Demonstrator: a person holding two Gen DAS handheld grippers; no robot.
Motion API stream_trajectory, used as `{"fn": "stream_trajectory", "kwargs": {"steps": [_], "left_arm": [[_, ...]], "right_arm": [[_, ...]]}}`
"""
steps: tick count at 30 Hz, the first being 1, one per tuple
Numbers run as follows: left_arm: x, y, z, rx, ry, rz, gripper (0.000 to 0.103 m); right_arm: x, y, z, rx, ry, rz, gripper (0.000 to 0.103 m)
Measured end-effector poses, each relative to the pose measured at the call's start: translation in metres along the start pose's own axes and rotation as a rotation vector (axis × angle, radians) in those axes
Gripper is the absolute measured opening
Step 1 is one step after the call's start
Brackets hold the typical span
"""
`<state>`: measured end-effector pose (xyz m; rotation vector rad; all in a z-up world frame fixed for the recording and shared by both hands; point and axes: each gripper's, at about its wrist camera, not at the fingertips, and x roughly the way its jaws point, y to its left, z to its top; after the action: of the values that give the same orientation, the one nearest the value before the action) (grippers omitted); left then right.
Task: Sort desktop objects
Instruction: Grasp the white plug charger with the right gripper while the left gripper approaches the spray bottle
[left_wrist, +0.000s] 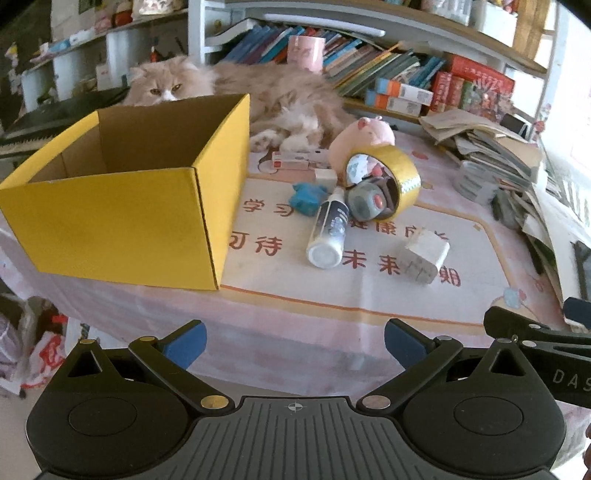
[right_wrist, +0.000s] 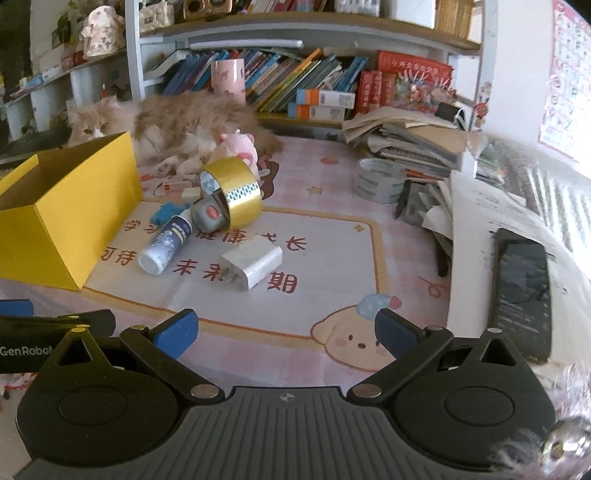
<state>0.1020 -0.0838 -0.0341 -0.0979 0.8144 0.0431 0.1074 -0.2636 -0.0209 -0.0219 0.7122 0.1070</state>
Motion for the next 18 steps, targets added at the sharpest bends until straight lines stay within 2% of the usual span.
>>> {"fn": "stream_trajectory", "kwargs": {"steps": [8, 18], "left_arm": [[0.006, -0.006, 0.009, -0.073, 0.004, 0.095, 0.103], [0.004, -0.008, 0.02, -0.116, -0.013, 0.224, 0.103]], "right_arm": [[0.04, -0.014, 0.016, -0.045, 0.069, 0.102, 0.102], [0.088, -0.01, 0.035, -0.131, 0.099, 0.222, 0.101]]}}
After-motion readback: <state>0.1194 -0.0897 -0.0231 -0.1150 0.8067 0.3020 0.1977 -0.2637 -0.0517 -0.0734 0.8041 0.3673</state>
